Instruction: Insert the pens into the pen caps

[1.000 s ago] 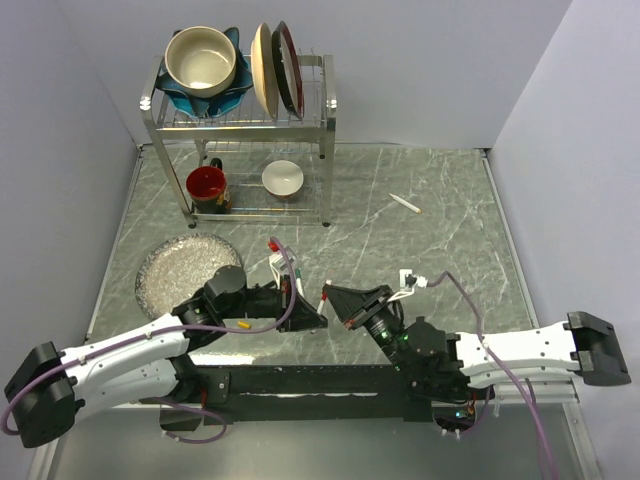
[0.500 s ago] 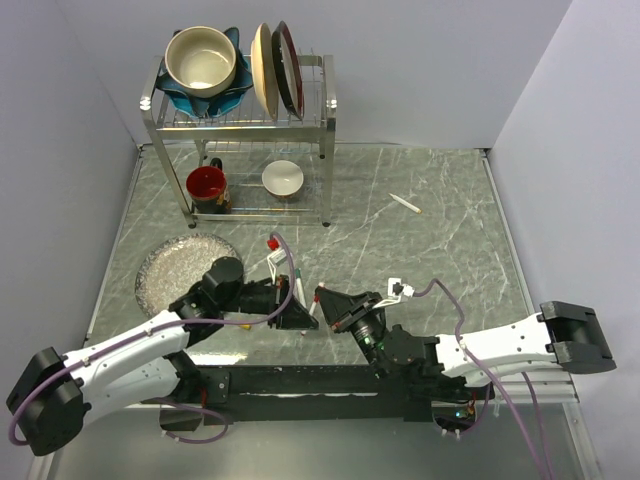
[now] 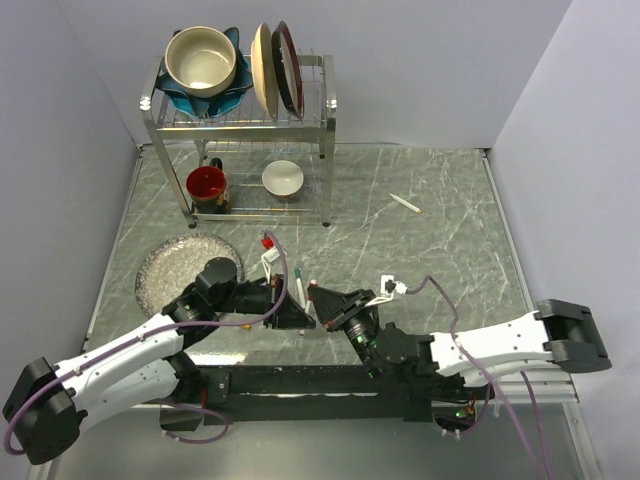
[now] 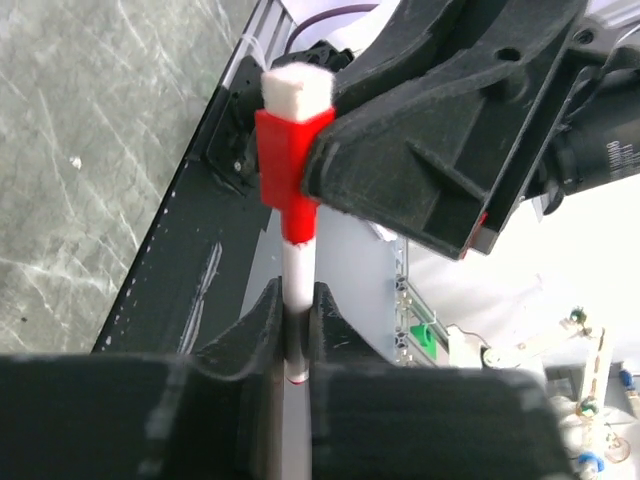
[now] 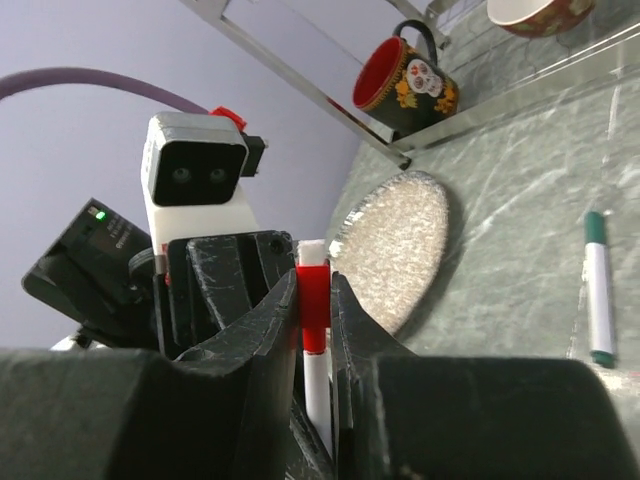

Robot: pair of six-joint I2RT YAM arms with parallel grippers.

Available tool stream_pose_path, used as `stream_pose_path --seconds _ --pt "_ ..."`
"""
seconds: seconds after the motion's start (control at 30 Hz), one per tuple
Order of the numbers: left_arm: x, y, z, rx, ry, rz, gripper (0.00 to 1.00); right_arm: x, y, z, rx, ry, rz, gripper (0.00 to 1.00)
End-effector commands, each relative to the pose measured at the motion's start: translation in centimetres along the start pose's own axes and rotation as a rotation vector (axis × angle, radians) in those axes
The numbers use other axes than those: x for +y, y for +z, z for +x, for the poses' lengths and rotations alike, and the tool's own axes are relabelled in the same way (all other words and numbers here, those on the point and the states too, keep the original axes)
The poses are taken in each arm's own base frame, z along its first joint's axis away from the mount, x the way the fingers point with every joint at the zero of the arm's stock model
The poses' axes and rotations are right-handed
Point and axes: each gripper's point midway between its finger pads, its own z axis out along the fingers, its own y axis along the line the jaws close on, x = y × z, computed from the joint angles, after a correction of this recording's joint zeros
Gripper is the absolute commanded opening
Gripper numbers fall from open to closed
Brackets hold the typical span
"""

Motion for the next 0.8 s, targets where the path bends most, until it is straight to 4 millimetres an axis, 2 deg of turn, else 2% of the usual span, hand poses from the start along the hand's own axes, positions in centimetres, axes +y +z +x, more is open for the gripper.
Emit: stream_pose_path --seconds 0.0,0.03,0.1,0.13,0.2,0.23,0.33,0.4,0.43,0.47,0.5,0.53,0.57,0.6,0.63,0.67,0.7,0.73,0.77 --pt "-3.4 -1.6 -10.9 -0.433 0.232 -0.015 0.19 4.7 -3.1 3.2 0.299 -0.130 -0.120 0.00" --pt "-3.3 -1.7 -10.3 -0.413 0.247 -0.013 0.29 4.2 -2.3 1.5 0.247 -0.150 -0.078 0.00" --pt "-3.2 -2.2 -8.7 -0.375 0.247 -0.016 0.40 4.1 -0.8 -2.4 0.165 -0.172 -0.056 0.00" --pt "-3.1 -2.4 -8.2 -0.366 0.258 -0.018 0.51 4.2 -0.4 -3.7 0.139 -0.170 -0.050 0.00" --pt "-3.7 -3.1 -7.5 -0.367 0.277 -0.011 0.62 3.7 0.7 -6.7 0.082 -0.187 -0.018 0.00" --pt "-3.3 -3.3 -7.0 -0.358 0.268 -0.030 0.70 3.5 0.9 -7.3 0.072 -0.198 -0.010 0.00" --pt "-3.6 -3.9 -6.2 -0.351 0.289 -0.025 0.78 2.1 1.6 -9.9 0.026 -0.217 0.030 0.00" --pt "-3.2 -4.2 -6.2 -0.365 0.279 -0.057 0.84 0.9 1.8 -9.7 0.071 -0.254 0.052 0.00" --pt "-2.0 -4.4 -6.7 -0.394 0.238 -0.122 0.93 -1.0 2.5 -10.0 0.081 -0.288 0.113 0.00" --pt "-1.3 -4.5 -6.9 -0.407 0.210 -0.157 0.96 -2.3 2.7 -9.7 0.110 -0.321 0.148 0.00" --pt "-0.2 -4.7 -7.2 -0.431 0.173 -0.208 0.98 -3.5 3.1 -8.2 0.184 -0.352 0.160 0.00" --pt "0.6 -4.9 -7.7 -0.460 0.096 -0.255 0.99 -5.8 3.3 -8.1 0.214 -0.384 0.229 0.00" --pt "3.2 -5.4 -8.4 -0.515 0.016 -0.372 0.98 -6.8 3.6 -7.8 0.241 -0.396 0.242 0.00" --pt "4.7 -5.6 -8.2 -0.525 -0.047 -0.436 0.98 -7.7 3.4 -5.8 0.342 -0.400 0.215 0.00" --pt "6.0 -5.6 -8.3 -0.544 -0.139 -0.486 0.98 -9.6 4.1 -5.5 0.371 -0.406 0.257 0.00" --pt "8.1 -6.4 -8.3 -0.588 -0.207 -0.590 0.98 -10.7 4.2 -4.5 0.420 -0.410 0.261 0.00" --pt "8.8 -6.5 -8.0 -0.588 -0.255 -0.622 0.98 -11.1 4.4 -3.9 0.455 -0.415 0.256 0.00" --pt "9.8 -6.7 -8.2 -0.606 -0.293 -0.669 0.97 -12.8 4.5 -2.3 0.529 -0.429 0.289 0.00" --pt "10.8 -7.2 -7.8 -0.613 -0.314 -0.727 0.98 -13.3 5.0 -2.3 0.542 -0.434 0.309 0.00"
